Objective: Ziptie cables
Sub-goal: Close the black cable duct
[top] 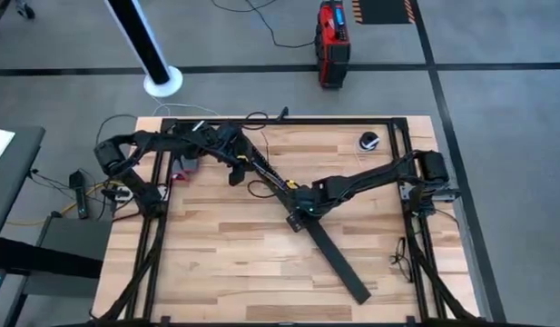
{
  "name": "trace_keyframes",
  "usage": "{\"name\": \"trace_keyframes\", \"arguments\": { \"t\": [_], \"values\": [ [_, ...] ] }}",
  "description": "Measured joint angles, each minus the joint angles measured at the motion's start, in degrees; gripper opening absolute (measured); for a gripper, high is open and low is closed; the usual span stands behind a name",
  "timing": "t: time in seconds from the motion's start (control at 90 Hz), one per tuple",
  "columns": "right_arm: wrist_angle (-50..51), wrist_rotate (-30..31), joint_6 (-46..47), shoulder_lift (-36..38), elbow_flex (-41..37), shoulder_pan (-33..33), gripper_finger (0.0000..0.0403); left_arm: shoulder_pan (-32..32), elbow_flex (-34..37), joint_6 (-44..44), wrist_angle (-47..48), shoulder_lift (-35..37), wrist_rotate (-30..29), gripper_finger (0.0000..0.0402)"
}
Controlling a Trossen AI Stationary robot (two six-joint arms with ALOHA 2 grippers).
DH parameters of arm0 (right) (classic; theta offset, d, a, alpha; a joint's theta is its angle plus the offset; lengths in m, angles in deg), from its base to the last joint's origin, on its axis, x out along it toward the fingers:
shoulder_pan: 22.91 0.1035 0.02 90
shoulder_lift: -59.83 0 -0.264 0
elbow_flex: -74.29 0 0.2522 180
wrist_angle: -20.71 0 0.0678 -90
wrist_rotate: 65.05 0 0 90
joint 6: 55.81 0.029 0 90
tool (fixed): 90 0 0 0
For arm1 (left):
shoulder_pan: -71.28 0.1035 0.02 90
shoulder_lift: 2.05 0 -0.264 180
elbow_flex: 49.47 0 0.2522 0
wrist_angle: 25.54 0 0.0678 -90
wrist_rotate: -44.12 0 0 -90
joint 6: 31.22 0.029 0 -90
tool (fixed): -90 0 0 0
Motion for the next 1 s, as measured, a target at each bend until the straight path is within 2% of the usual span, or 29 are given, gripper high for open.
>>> {"name": "trace_keyframes", "arguments": {
  "t": [0.3, 1.0],
  "values": [
    [-0.3, -0.6, -0.4, 0.0, 2.8, 0.0, 0.0203, 0.0, 0.0, 0.0, 0.0, 0.0, -0.1, 0.0],
    [0.9, -0.6, -0.3, -0.6, 1.8, -0.1, 0.0203, 0.0, 0.0, -0.4, 0.1, 0.0, -0.2, 0.0]
  ]
}}
